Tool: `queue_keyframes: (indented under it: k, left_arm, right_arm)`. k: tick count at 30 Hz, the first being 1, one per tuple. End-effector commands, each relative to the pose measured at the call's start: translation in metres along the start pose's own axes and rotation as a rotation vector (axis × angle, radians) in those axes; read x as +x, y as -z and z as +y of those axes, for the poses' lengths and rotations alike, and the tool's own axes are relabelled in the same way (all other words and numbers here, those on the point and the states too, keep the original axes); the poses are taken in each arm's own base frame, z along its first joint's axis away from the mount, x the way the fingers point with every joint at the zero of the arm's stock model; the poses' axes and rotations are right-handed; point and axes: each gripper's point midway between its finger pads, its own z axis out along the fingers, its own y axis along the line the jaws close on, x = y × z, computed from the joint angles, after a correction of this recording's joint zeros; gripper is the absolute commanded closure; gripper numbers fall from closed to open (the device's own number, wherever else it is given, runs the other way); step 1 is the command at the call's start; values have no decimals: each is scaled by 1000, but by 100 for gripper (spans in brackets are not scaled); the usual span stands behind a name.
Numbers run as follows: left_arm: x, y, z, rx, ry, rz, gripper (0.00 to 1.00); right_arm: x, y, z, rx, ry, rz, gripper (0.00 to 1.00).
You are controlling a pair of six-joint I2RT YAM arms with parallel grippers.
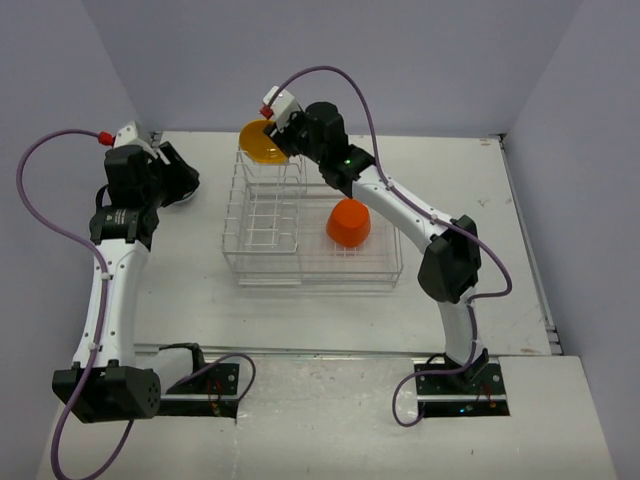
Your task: Unload the bowls from the dish rack
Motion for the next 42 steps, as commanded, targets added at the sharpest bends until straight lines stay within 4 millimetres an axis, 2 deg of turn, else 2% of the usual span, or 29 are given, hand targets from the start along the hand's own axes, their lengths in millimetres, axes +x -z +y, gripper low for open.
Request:
queue_keyframes:
  k: [1, 3, 7, 8, 10, 11, 15, 23, 27, 28, 29, 31, 33, 34, 35, 42]
  left_arm:
    - [-12, 6, -8, 40, -3, -53, 28]
    - [-13, 7, -8, 41, -5, -58, 28]
    - [-13, 7, -9, 44, -7, -58, 28]
    - [-13, 7, -9, 45, -7, -59, 28]
    - [-13, 7, -8, 43, -6, -58, 28]
    - [-13, 7, -8, 43, -6, -60, 28]
    - [-6, 1, -5, 37, -9, -44, 28]
    - [3, -5, -1, 38, -15, -25, 28]
    - [6, -6, 1, 31, -21, -23, 28]
    - [7, -7, 1, 33, -21, -22, 28]
    - [7, -8, 2, 33, -21, -22, 28]
    - [14, -11, 4, 32, -19, -11, 28]
    - [18, -13, 6, 30, -18, -3, 28]
    - [19, -14, 6, 32, -15, -4, 29]
    - [22, -15, 7, 33, -14, 2, 29]
    - [28, -17, 8, 41, -15, 2, 29]
  right_arm:
    - [-20, -2, -17, 57, 12, -60, 54]
    - [-17, -3, -16, 55, 15, -55, 55]
    - [-12, -5, -14, 51, 18, -46, 65]
    - [-15, -6, -16, 58, 18, -63, 72]
    - [-16, -5, -19, 79, 15, -64, 76]
    - [-15, -5, -20, 82, 13, -61, 83]
    - [-12, -5, -21, 97, 6, -62, 100]
    - [-9, -4, -17, 98, -32, -72, 100]
    - [-20, 1, -19, 115, -35, -119, 100]
    - [-16, 2, -15, 112, -31, -115, 100]
    - [-22, 4, -20, 140, -27, -134, 100]
    - [-18, 5, -16, 147, -11, -131, 100]
    - [-25, 9, -20, 172, 0, -158, 100]
    - [-21, 9, -17, 171, 2, -152, 100]
    - [-30, 14, -20, 188, 1, -181, 100]
    - [-38, 25, -18, 218, 9, -232, 100]
